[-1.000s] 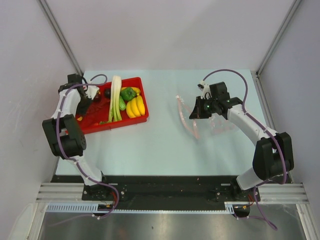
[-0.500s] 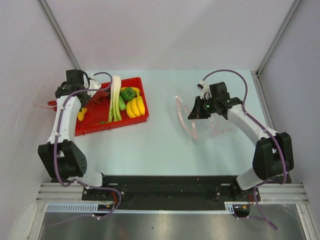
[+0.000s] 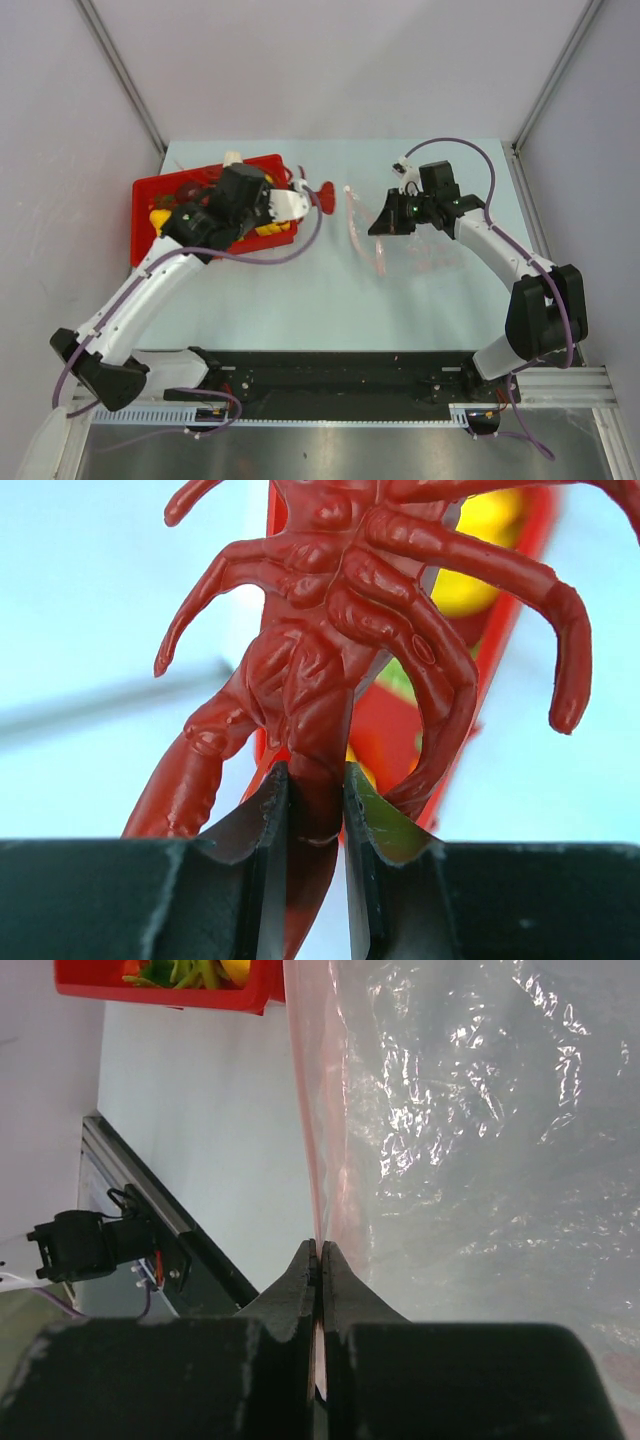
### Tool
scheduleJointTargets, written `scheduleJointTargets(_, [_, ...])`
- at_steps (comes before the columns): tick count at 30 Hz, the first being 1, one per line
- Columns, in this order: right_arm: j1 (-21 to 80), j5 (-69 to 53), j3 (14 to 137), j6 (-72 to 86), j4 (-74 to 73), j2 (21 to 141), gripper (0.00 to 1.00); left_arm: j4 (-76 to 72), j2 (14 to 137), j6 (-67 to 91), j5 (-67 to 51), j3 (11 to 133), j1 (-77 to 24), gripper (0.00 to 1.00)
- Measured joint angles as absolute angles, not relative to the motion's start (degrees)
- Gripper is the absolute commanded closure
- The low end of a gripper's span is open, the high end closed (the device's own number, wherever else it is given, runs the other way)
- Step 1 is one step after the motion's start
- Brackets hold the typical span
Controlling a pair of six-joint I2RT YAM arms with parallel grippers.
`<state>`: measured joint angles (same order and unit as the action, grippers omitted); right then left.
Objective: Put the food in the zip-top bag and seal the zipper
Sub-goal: Pick up the fake lobster from the bin, then place the fake lobster in the zipper food storage bag.
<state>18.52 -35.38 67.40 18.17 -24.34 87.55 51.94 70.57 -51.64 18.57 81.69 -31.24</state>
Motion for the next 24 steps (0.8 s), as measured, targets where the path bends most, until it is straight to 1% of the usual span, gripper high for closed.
scheduleJointTargets(5, [18.46, -37.8, 66.89, 20.16, -22.61, 87.13, 1.0, 49.25, 72.58, -51.72, 21.1, 80.9, -44.51, 1.0])
scheduleJointTargets(8, [18.2, -38.54, 65.98, 21.8, -21.58, 85.82, 1.0, 47.88, 74.67, -51.99, 22.06, 79.83, -48.14, 1.0])
scheduleJointTargets(17, [15.75, -41.6, 61.98, 28.18, -16.32, 80.6, 1.0, 44.16, 77.14, -53.45, 27.24, 75.72, -49.39, 1.0])
scheduleJointTargets(24, [17.85, -43.44, 61.71, 32.01, -13.63, 80.53, 1.0, 41.15, 79.94, -53.56, 30.72, 76.23, -51.42, 1.0])
